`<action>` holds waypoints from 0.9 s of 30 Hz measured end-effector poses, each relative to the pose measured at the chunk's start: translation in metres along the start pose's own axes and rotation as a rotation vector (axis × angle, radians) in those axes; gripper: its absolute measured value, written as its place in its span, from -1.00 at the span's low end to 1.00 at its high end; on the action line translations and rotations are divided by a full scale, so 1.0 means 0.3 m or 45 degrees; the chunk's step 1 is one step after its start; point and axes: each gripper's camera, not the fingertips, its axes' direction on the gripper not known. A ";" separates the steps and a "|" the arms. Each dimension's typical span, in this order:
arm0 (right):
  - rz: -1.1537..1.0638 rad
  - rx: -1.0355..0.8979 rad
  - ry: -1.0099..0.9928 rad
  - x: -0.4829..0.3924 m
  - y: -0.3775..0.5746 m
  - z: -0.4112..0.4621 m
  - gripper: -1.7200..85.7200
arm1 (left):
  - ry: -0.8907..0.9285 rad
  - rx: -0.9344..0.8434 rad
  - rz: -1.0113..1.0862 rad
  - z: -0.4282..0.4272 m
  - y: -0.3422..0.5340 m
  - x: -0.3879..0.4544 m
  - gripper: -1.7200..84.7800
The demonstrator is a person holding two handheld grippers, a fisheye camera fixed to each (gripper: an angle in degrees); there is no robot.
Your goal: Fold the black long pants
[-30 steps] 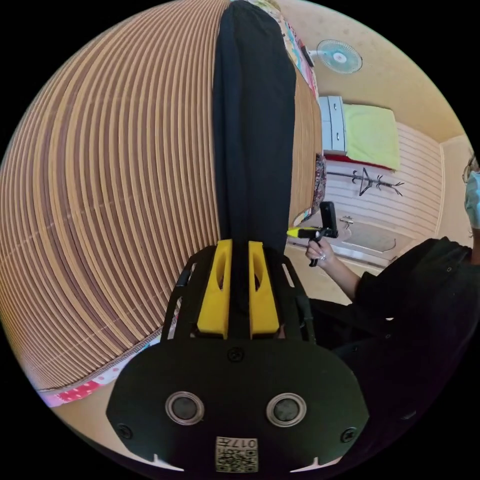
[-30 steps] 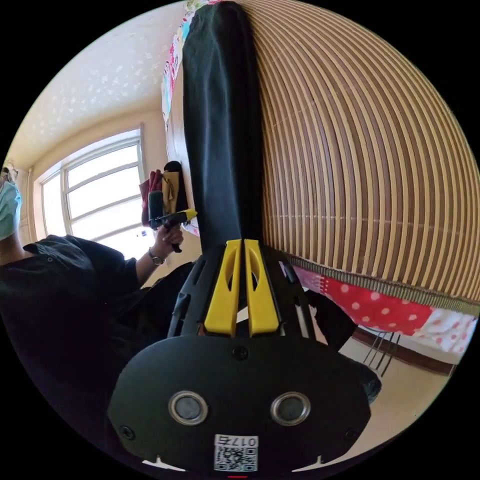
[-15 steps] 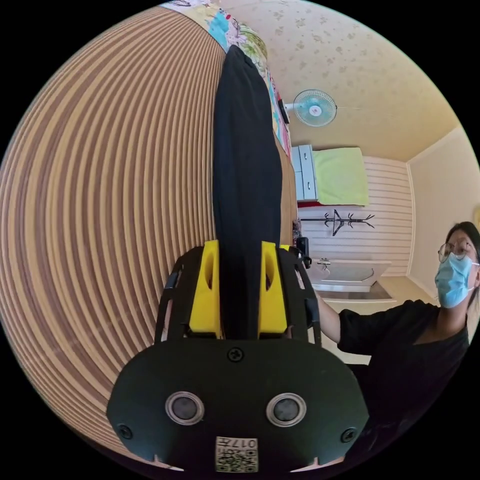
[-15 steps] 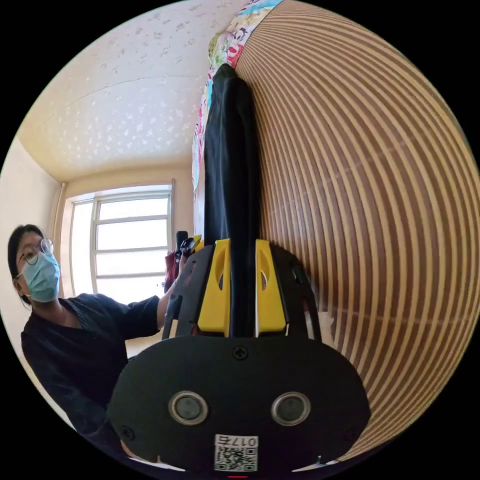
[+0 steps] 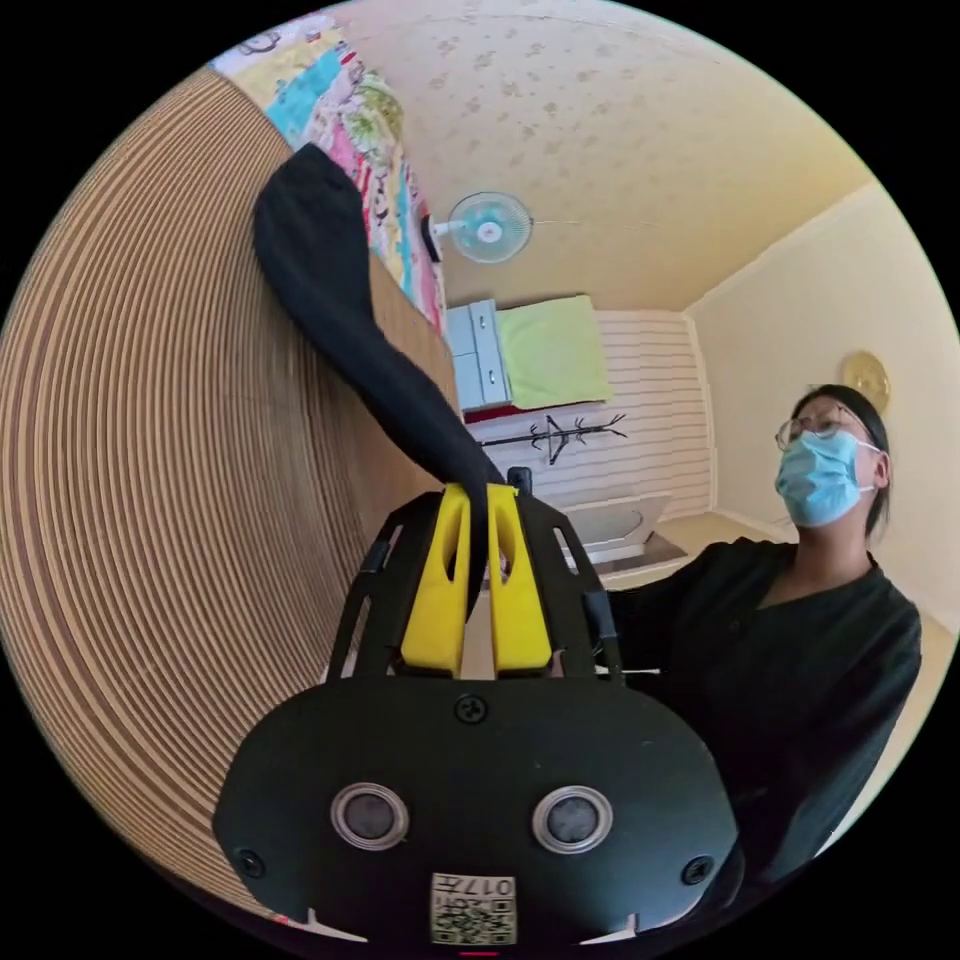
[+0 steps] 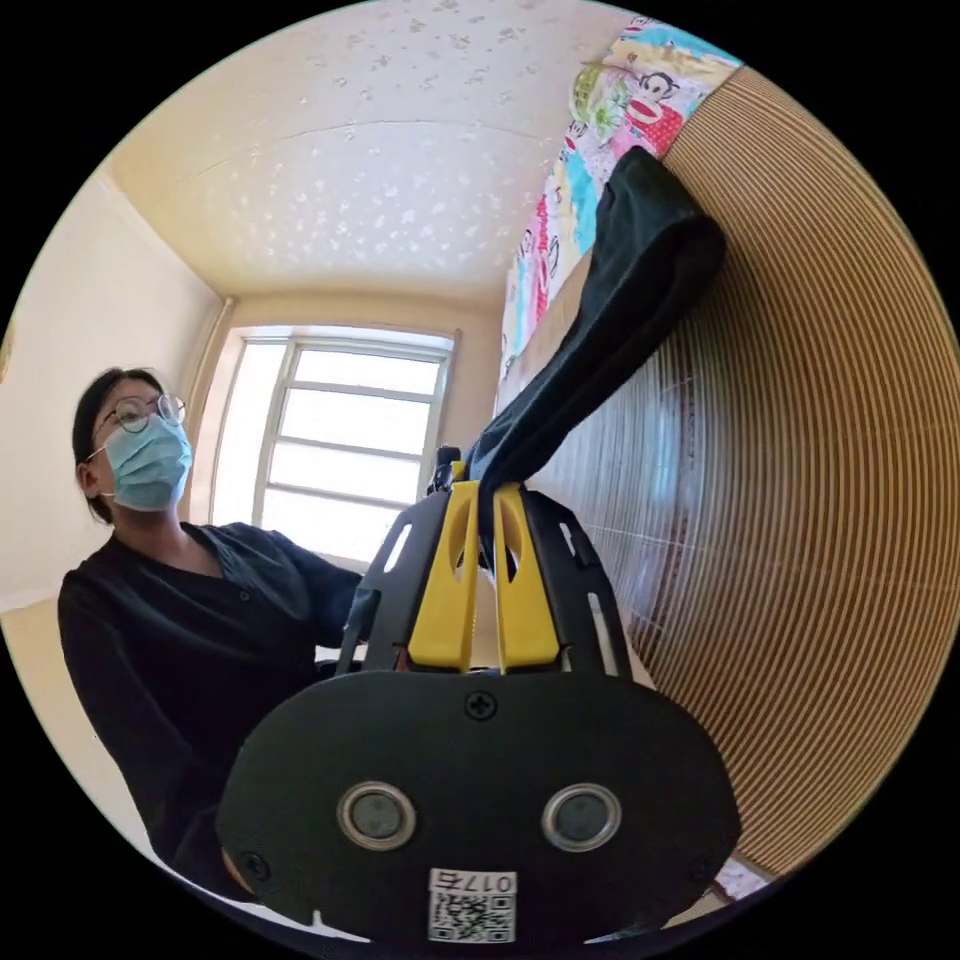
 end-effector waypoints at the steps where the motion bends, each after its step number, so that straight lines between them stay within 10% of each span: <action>1: -0.023 0.003 -0.033 -0.050 0.016 0.000 -0.90 | 0.048 0.026 0.047 -0.018 0.031 0.106 -0.93; 12: -0.803 0.049 -0.150 -0.950 0.003 0.019 -0.92 | 0.119 0.143 0.613 -0.049 -0.021 1.041 -0.90; 27: -0.304 -0.254 0.777 -0.196 -0.239 0.491 -0.92 | -0.639 -0.079 0.136 0.157 -0.324 0.508 -0.86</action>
